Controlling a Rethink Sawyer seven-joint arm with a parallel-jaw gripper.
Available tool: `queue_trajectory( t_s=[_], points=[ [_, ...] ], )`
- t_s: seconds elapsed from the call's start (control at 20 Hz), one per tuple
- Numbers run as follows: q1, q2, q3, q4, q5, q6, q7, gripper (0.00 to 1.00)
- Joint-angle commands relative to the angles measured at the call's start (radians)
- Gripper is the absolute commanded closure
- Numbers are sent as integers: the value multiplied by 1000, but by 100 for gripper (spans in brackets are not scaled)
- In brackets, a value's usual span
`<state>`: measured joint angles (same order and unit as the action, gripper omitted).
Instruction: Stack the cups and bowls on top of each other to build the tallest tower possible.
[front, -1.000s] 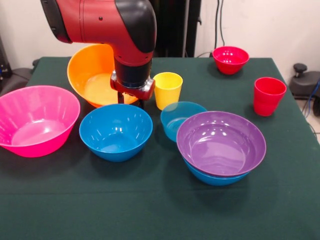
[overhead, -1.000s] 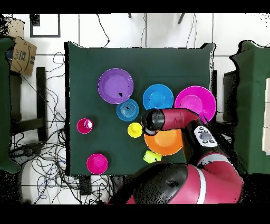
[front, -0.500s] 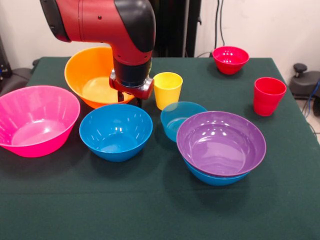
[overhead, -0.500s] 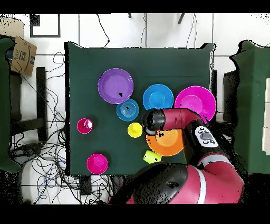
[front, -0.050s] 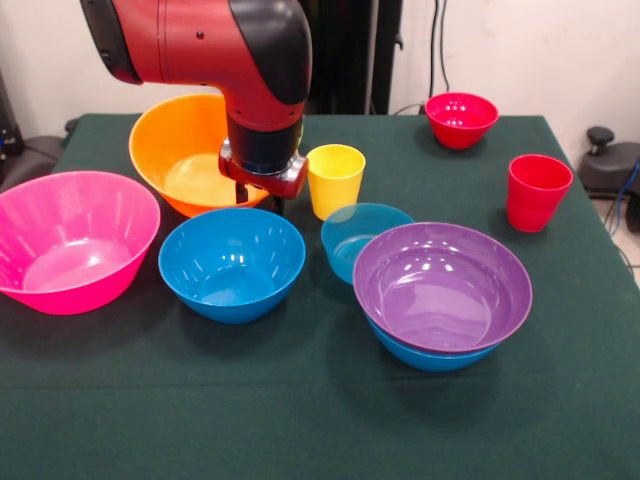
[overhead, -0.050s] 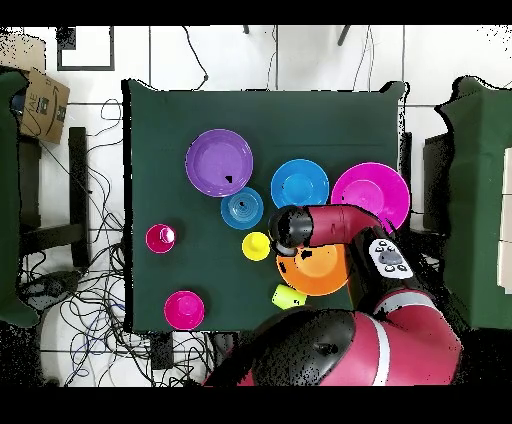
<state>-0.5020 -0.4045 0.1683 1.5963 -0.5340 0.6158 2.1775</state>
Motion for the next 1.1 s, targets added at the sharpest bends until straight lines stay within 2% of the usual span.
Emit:
queue_trajectory(
  t_s=[0.05, 0.95, 1.0, 1.1],
  points=[
    [27, 130, 57, -82, -52, -61, -60, 100],
    [28, 125, 51, -77, -57, -76, -52, 100],
    [22, 128, 56, -80, -53, -66, -64, 0],
    [16, 131, 63, -80, -49, -58, -74, 0]
  ],
)
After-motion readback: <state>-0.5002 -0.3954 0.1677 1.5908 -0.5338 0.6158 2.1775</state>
